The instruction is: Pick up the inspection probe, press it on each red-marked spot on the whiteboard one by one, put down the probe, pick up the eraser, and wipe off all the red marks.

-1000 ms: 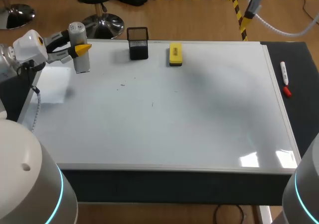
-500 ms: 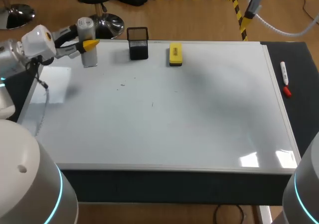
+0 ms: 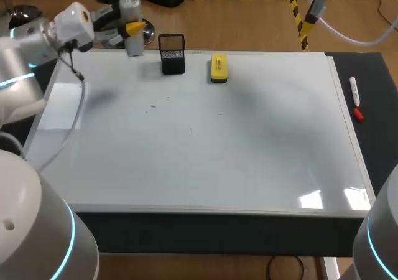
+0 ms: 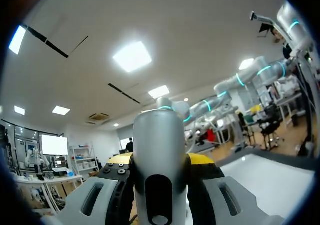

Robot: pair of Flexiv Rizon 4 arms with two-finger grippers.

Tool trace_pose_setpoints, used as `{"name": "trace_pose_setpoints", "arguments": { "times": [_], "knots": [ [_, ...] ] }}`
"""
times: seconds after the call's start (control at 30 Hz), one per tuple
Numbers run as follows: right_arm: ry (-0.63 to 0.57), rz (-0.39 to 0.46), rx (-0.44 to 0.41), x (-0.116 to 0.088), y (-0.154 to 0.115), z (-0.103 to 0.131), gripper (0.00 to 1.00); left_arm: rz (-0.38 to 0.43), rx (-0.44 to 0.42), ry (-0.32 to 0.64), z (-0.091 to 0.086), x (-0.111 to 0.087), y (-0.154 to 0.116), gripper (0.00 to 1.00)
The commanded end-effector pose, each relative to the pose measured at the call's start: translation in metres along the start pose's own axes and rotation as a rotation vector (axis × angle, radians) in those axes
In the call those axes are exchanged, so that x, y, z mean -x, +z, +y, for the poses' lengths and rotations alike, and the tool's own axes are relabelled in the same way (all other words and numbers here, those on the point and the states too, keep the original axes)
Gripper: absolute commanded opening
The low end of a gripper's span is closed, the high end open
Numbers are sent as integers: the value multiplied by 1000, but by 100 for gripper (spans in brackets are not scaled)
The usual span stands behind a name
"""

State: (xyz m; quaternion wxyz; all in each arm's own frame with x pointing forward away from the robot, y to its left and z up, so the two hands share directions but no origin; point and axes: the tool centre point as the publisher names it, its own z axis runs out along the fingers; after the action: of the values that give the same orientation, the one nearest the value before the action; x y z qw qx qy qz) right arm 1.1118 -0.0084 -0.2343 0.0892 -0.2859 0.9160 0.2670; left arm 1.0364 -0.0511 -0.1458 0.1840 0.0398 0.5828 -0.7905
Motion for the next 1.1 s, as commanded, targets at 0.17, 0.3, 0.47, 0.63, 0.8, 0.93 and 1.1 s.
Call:
{"name": "trace_pose_setpoints", "arguments": {
  "times": [0.17,0.3,0.47,0.63,0.8,0.93,1.1],
  "knots": [
    [-1,4,-3,0,-1,0,100,206,-87,-34,23,44,44,0],
    [-1,4,-3,0,-1,0,100,226,-97,-52,30,51,55,0],
    [-1,4,-3,0,-1,0,100,243,-95,-62,39,56,68,0],
    [-1,4,-3,0,-1,0,100,253,-114,-66,49,57,77,0],
    [-1,4,-3,0,-1,0,100,246,-115,-81,61,56,81,0],
    [-1,4,-3,0,-1,0,100,239,-112,-91,70,55,82,0],
    [-1,4,-3,0,-1,0,100,231,-103,-100,79,56,81,0]
  ]
}}
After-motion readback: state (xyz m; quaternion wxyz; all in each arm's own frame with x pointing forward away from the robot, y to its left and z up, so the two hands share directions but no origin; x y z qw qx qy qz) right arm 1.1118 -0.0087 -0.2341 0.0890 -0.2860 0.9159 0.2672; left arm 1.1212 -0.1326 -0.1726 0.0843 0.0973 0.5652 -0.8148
